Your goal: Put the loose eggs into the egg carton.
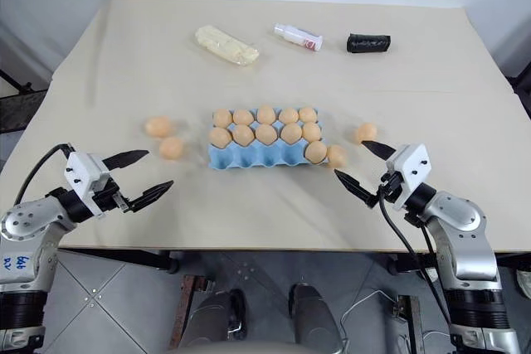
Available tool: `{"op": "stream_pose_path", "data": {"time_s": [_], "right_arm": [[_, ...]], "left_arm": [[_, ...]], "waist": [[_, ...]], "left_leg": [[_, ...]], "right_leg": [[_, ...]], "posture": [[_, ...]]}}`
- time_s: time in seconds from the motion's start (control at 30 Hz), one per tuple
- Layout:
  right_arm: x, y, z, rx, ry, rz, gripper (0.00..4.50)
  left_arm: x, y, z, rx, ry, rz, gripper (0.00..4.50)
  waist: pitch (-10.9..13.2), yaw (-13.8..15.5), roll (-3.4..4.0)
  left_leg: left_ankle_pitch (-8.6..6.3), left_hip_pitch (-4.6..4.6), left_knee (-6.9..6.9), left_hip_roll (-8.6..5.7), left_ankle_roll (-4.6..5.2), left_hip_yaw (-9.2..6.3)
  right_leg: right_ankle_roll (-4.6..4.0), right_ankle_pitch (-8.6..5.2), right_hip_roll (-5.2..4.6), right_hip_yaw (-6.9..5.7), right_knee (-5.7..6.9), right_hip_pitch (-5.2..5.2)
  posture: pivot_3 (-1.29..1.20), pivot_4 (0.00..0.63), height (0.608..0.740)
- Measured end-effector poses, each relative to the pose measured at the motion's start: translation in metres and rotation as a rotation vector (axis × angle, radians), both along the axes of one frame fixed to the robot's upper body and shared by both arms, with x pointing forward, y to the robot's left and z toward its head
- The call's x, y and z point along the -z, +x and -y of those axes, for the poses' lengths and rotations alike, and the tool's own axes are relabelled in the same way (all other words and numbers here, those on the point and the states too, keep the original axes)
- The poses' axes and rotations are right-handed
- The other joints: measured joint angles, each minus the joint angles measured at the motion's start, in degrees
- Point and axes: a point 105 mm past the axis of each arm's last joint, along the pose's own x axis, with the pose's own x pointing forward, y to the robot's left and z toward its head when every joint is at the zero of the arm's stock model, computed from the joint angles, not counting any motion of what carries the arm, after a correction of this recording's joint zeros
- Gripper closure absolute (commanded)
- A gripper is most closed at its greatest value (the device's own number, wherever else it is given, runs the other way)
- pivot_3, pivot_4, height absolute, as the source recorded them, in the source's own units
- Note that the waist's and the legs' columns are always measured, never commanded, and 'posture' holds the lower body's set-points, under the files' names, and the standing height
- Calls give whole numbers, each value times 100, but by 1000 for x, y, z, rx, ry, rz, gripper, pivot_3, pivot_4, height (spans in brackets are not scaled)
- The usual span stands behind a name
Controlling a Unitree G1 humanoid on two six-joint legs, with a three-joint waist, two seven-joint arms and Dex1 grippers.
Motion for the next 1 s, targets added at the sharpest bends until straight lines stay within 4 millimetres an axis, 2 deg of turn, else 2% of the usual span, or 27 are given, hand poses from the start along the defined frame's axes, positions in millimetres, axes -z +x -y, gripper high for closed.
{"op": "stream_pose_path", "data": {"time_s": [0.2,0.3,0.43,0.6,0.7,0.9,1.0], "right_arm": [[2,5,4,53,48,15,27],[0,10,25,181,89,39,27],[2,9,63,401,116,67,27],[15,13,74,528,118,-1,27],[10,30,64,559,154,-56,27],[-23,63,39,549,180,-91,27],[-23,80,27,552,186,-148,27]], "left_arm": [[-4,-5,21,73,-24,15,0],[-1,-5,32,115,-34,9,0],[1,-7,53,220,-26,15,0],[5,-10,71,329,-11,-10,0],[6,-11,75,359,-8,-17,0],[5,-12,77,366,-12,-13,0],[7,-13,77,358,-15,-17,0]], "waist": [[0,5,0],[0,6,0],[0,20,0],[0,-50,1],[1,-147,2],[1,-160,2],[1,-157,2]], "left_leg": [[0,0,7,0,0,-1],[1,-1,17,-1,-1,0],[1,-1,25,-1,0,-3],[1,14,27,0,0,9],[10,23,30,0,-2,11],[18,36,27,-1,-3,11],[17,30,22,-1,-1,12]], "right_leg": [[0,0,1,0,6,1],[1,1,1,0,13,1],[3,2,1,-1,13,6],[3,2,5,17,32,7],[3,2,5,24,50,6],[0,1,4,25,59,10],[0,0,3,25,51,7]], "posture": [[0,150,740],[0,150,740],[0,150,740],[0,150,740],[0,150,740],[0,150,740],[0,150,740]]}}
